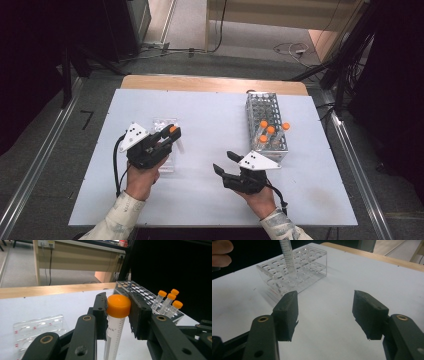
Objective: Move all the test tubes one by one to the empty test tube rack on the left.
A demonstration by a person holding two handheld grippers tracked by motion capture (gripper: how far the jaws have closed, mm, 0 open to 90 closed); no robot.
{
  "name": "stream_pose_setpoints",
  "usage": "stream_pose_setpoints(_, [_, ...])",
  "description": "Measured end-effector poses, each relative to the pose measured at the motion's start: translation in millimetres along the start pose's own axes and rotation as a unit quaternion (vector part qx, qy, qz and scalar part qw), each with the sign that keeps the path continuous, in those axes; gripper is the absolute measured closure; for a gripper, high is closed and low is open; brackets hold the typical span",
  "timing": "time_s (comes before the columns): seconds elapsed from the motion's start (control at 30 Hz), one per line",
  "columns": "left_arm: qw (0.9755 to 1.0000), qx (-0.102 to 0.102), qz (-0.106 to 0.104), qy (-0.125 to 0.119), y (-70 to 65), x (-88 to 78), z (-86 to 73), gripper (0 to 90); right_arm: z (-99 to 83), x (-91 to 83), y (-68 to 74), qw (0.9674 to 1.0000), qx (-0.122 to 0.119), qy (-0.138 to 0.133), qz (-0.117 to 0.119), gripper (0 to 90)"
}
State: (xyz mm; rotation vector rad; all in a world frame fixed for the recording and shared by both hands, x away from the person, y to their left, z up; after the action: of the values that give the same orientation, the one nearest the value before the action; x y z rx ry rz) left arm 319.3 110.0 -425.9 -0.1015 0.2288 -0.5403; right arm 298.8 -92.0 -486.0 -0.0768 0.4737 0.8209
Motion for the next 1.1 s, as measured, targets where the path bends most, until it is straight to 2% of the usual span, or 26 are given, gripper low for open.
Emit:
stream_pose_setpoints(0.27, [0.9998, -0.013, 0.015, -0.009, 14.2, -7.6, 2.0, 69.1, -0.4, 0.0, -1.2, 1.0000, -0.001, 0.001, -0.002, 35.9])
stream_pose_setpoints(0.53, [0.9994, -0.014, 0.031, -0.011, 24.6, -12.1, 2.4, 69.1, -0.4, -0.9, -2.5, 1.0000, 0.002, 0.000, -0.004, 35.8])
stream_pose_setpoints(0.93, [0.9985, 0.012, 0.054, -0.002, 28.3, -10.7, -3.7, 69.1, -1.1, -1.1, -3.1, 1.0000, 0.002, 0.001, -0.007, 35.0])
stream_pose_setpoints(1.1, [0.9982, 0.015, 0.058, 0.005, 28.8, -8.9, -9.8, 69.1, -1.0, -1.5, -3.3, 1.0000, 0.001, -0.001, -0.007, 35.0])
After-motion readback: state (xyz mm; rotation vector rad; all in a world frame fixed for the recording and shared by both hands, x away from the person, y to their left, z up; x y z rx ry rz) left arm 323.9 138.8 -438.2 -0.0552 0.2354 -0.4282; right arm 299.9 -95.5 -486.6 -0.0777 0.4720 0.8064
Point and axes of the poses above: each handheld gripper's, and its own axes: x roughly forward along the jaws, z roughly out of its top, y roughly to its left, the point moved 8 cm from there along x, roughly forward along the jaws, and after that the axes turned 5 degrees about x, right-handed, at the moved point
